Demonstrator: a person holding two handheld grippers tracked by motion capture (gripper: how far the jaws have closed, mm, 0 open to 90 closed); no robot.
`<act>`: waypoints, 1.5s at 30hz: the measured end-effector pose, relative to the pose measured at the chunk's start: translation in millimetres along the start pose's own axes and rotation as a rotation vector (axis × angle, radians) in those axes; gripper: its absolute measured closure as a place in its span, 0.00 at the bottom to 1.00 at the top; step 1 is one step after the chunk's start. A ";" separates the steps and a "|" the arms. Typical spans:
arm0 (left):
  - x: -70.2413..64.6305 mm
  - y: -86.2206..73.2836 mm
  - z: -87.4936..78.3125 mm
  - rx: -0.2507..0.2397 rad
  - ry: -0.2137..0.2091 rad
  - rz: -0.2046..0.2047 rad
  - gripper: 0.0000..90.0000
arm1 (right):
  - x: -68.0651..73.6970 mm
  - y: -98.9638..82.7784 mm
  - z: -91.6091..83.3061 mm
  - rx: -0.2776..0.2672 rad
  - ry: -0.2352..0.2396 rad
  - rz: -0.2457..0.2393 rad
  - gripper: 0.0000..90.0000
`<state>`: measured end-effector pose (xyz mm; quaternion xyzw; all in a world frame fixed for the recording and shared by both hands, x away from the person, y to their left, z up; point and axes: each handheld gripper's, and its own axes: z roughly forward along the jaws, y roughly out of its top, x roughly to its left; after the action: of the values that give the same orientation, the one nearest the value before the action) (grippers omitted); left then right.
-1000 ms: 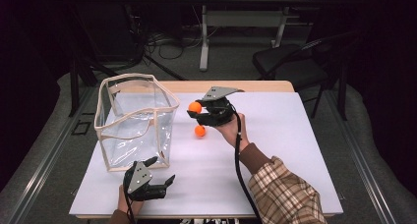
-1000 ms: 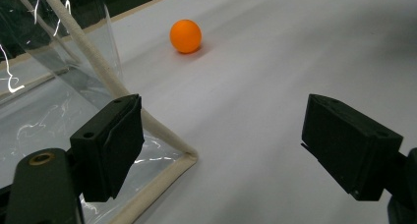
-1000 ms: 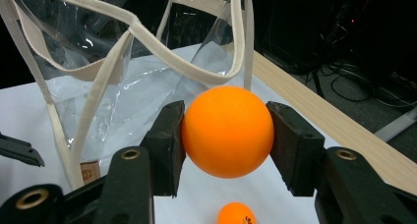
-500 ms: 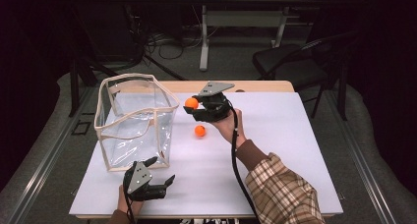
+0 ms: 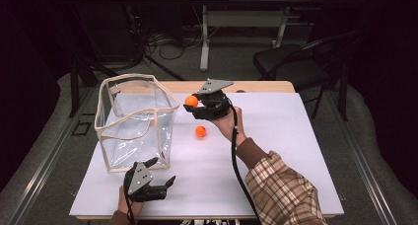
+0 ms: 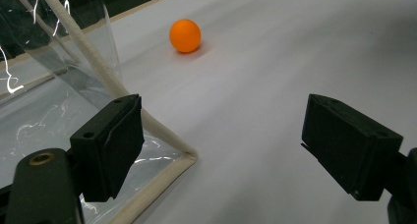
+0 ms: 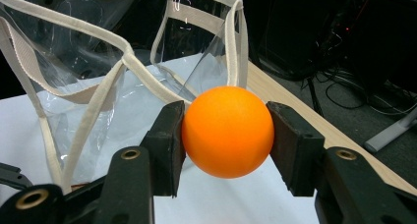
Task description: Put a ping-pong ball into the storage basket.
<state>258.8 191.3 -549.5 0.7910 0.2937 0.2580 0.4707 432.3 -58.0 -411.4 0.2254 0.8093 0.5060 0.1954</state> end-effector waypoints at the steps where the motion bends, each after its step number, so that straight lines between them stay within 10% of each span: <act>1: 0.0 0.0 0.0 0.000 0.000 0.000 0.18 | 0.0 0.0 0.0 0.000 0.000 0.000 0.56; 45: -0.3 0.0 -0.3 -0.001 0.000 0.002 0.18 | 1.0 30.6 15.4 -0.004 -0.007 -0.018 0.56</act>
<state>258.4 191.3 -549.4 0.7910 0.2929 0.2587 0.4707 444.9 -34.5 -390.1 0.2194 0.8096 0.5050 0.2035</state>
